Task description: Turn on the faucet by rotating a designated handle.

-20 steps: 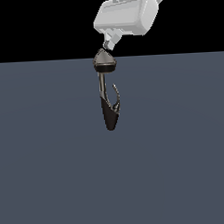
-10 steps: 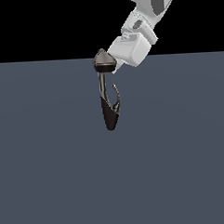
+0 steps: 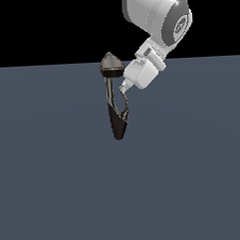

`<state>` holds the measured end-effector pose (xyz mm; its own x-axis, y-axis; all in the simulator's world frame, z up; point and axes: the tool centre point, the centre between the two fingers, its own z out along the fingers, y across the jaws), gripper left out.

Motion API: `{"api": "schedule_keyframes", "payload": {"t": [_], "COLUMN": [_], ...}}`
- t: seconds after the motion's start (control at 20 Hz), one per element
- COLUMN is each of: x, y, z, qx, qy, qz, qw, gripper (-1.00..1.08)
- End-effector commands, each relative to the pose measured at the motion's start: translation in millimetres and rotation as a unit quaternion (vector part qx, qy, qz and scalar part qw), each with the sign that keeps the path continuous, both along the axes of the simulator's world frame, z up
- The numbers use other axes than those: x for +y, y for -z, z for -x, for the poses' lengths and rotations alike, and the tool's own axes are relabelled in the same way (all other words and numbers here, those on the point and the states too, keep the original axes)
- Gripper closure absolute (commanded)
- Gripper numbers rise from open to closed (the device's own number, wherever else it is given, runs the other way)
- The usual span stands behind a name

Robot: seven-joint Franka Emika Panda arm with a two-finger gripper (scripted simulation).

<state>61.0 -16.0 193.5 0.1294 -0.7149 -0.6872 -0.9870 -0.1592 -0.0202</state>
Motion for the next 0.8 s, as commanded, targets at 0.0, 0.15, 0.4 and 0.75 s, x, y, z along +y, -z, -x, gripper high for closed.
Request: {"api": "schedule_keyframes", "payload": {"t": [0.0, 0.15, 0.4, 0.75], "x": [-1, -2, -2, 0], "y": [8, 13, 15, 12], "z": [-5, -8, -8, 5], "qx": [0.006, 0.01, 0.012, 0.012], "qy": [0.013, 0.022, 0.025, 0.024], "qz": [-0.007, -0.011, -0.012, -0.012], "qw": [0.9999, 0.9996, 0.9995, 0.9996], "gripper": [1.08, 1.08, 1.08, 1.08]}}
